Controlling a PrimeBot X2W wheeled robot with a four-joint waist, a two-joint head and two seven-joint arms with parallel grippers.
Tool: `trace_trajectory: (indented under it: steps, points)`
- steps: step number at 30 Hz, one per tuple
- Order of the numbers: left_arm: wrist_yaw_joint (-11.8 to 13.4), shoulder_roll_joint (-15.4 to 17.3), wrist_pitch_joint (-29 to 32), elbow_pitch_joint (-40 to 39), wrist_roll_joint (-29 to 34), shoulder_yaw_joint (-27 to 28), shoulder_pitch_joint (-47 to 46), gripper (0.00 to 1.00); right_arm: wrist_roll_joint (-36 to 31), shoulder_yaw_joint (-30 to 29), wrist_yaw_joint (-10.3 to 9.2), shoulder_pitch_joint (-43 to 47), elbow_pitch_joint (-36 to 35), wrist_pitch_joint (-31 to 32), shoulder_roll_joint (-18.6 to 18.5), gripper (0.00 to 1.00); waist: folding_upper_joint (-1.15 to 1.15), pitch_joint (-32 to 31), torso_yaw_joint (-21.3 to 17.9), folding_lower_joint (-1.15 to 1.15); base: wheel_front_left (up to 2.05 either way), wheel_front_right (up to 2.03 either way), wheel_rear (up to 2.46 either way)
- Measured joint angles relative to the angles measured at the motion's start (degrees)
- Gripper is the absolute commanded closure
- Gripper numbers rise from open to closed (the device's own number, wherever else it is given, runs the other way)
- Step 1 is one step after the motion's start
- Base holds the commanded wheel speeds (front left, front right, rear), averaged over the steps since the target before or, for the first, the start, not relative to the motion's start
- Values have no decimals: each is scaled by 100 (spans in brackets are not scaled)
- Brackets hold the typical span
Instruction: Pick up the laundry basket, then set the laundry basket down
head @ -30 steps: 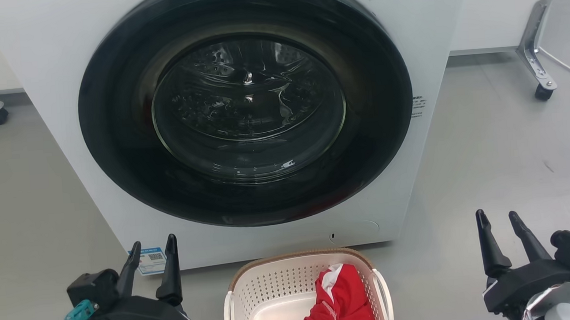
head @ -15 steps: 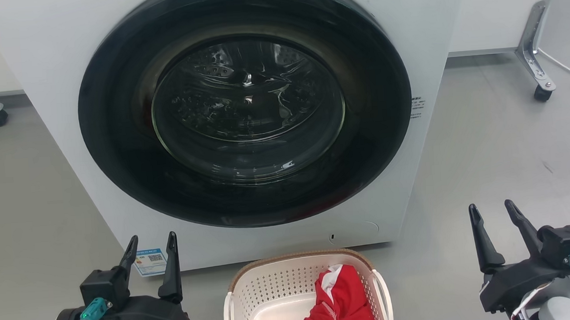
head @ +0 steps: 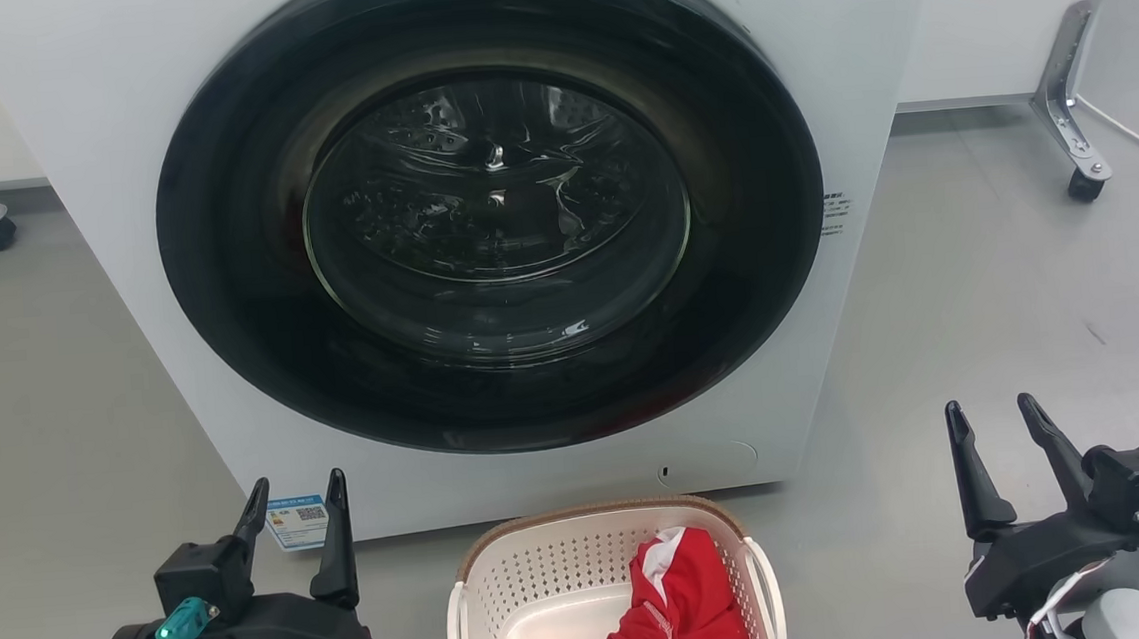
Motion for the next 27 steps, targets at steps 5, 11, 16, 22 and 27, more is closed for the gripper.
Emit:
trace_trajectory:
  steps: [5, 11, 16, 22, 27]
  points:
    - [0, -10, 0, 48, 0, 19, 1, 0, -24, -26, 8, 0, 10, 0, 3, 0, 0, 11, 2, 0, 0, 0, 0]
    - [0, -23, 0, 62, 0, 26, 2, 0, -63, -43, 49, 0, 10, 0, 15, 0, 0, 27, 5, 0, 0, 0, 0]
    - [1, -57, 0, 63, 0, 26, 2, 0, -80, -43, 51, 4, 0, 0, 49, 0, 0, 55, 8, 0, 0, 0, 0]
    - [2, -65, 0, 43, 0, 36, 2, 0, -115, -70, 59, 10, -46, 0, 54, 0, 0, 176, 18, 0, 0, 0, 0]
    - [26, -107, 0, -53, 1, 46, -3, 0, -125, -87, 99, 6, -136, 0, 56, 0, 0, 367, 27, 0, 0, 0, 0]
